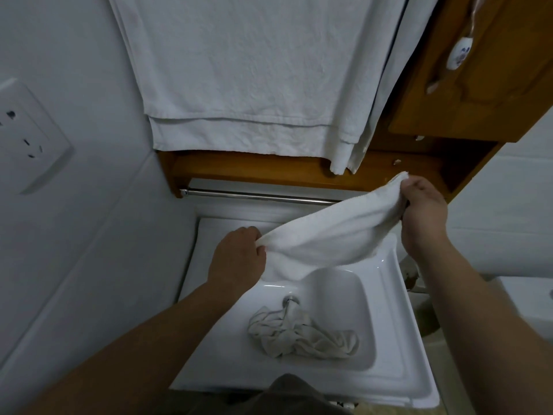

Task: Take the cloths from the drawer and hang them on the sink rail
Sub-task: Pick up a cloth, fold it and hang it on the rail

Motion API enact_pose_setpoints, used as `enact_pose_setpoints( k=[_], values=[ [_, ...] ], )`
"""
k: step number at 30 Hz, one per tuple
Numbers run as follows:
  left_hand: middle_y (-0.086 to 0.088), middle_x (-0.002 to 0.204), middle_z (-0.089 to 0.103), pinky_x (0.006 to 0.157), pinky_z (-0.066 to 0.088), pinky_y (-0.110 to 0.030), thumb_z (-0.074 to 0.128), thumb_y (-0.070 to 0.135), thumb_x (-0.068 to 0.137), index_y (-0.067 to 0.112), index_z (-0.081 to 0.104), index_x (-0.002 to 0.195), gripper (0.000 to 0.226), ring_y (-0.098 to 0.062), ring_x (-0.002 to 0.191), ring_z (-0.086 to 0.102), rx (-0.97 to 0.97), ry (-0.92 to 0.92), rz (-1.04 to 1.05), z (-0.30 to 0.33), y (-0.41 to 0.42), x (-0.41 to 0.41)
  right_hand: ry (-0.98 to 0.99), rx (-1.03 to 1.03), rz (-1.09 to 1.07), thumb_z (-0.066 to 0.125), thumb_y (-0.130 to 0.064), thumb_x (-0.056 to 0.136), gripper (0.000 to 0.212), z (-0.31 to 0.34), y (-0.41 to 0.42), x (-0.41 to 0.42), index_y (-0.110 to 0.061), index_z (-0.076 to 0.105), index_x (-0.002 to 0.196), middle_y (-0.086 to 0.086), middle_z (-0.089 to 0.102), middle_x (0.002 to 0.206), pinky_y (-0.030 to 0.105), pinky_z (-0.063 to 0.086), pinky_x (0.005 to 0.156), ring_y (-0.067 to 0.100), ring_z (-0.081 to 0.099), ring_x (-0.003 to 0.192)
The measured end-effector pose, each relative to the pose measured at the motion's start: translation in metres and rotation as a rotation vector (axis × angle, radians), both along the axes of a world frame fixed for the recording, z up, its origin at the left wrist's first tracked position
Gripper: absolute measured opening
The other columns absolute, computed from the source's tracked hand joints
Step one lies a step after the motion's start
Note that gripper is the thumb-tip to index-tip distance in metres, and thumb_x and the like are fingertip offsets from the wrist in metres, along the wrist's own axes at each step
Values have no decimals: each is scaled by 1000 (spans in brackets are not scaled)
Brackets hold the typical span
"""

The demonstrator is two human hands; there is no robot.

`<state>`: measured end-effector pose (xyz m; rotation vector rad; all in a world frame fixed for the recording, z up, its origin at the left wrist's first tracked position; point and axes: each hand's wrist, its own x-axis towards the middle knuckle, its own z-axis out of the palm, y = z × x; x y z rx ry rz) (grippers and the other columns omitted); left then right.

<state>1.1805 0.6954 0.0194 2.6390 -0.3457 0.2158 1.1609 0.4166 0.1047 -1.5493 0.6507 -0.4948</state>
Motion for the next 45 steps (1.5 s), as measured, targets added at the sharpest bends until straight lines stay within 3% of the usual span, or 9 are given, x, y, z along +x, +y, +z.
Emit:
enact_pose_setpoints(
  k=[6, 12, 15, 19, 25, 29, 32, 39, 45],
  values=[
    [1, 86, 41, 68, 32, -28, 63, 26, 81, 9, 56, 89, 21, -18, 81, 43, 34, -22, -30, -9, -1, -4, -55, -222, 221, 50, -11, 96, 24, -13, 19, -7, -20, 61, 77, -6, 58, 80, 28, 39, 73, 10, 52, 78],
    [5, 78, 41, 55, 26, -27, 60, 20, 83, 17, 37, 79, 23, -16, 66, 41, -17, 53, -54, 1, -6, -8, 130, -496, 715, 76, -32, 83, 4, -24, 48, -16, -28, 76, 84, -14, 73, 88, 23, 49, 72, -1, 65, 77],
    [8, 68, 44, 52, 28, -28, 55, 23, 86, 20, 38, 82, 18, -16, 62, 46, 2, 107, -98, 0, -8, -11, 141, -603, 849, 84, -40, 72, 18, -33, 67, -18, -33, 75, 86, -18, 71, 90, 26, 52, 82, -1, 65, 87],
    [6, 72, 54, 57, 42, -31, 57, 22, 89, 20, 43, 91, 14, -19, 65, 58, -20, 119, -130, 0, -8, -14, 170, -708, 982, 83, -38, 74, 29, -42, 88, -21, -32, 74, 101, -25, 66, 94, 19, 50, 83, -2, 63, 92],
    [1, 72, 62, 63, 48, -34, 59, 21, 90, 17, 53, 84, 10, -16, 67, 58, -149, 140, -142, 3, -8, -15, 138, -795, 936, 74, -28, 84, 12, -55, 96, -18, -25, 75, 95, -22, 63, 89, 23, 48, 82, 4, 61, 90],
    [3, 71, 63, 56, 37, -19, 64, 24, 88, 16, 59, 80, 12, -13, 65, 57, -140, 139, -165, 5, -6, -14, 135, -790, 908, 74, -25, 82, 8, -58, 92, -17, -22, 75, 90, -11, 70, 103, 30, 50, 87, 9, 63, 96],
    [2, 74, 65, 58, 38, -21, 62, 21, 90, 16, 61, 83, 8, -14, 67, 59, -131, 123, -155, 7, -9, -17, 197, -789, 934, 72, -27, 85, 10, -57, 97, -20, -26, 76, 94, -9, 73, 102, 26, 49, 83, 11, 65, 92],
    [5, 77, 61, 66, 43, -29, 60, 19, 89, 16, 60, 87, 3, -16, 73, 58, -109, 145, -168, 10, -10, -17, 131, -1237, 885, 55, -31, 92, 15, -63, 104, -25, -20, 65, 93, 2, 68, 86, 29, 36, 61, 24, 63, 78],
    [6, 91, 66, 76, 45, -24, 60, 27, 91, 21, 67, 101, 13, -9, 82, 58, -190, 126, -191, 11, -13, -18, 133, -1087, 800, 60, -25, 88, 5, -54, 97, -24, -20, 61, 88, 3, 68, 78, 27, 35, 56, 23, 57, 70]
  ],
)
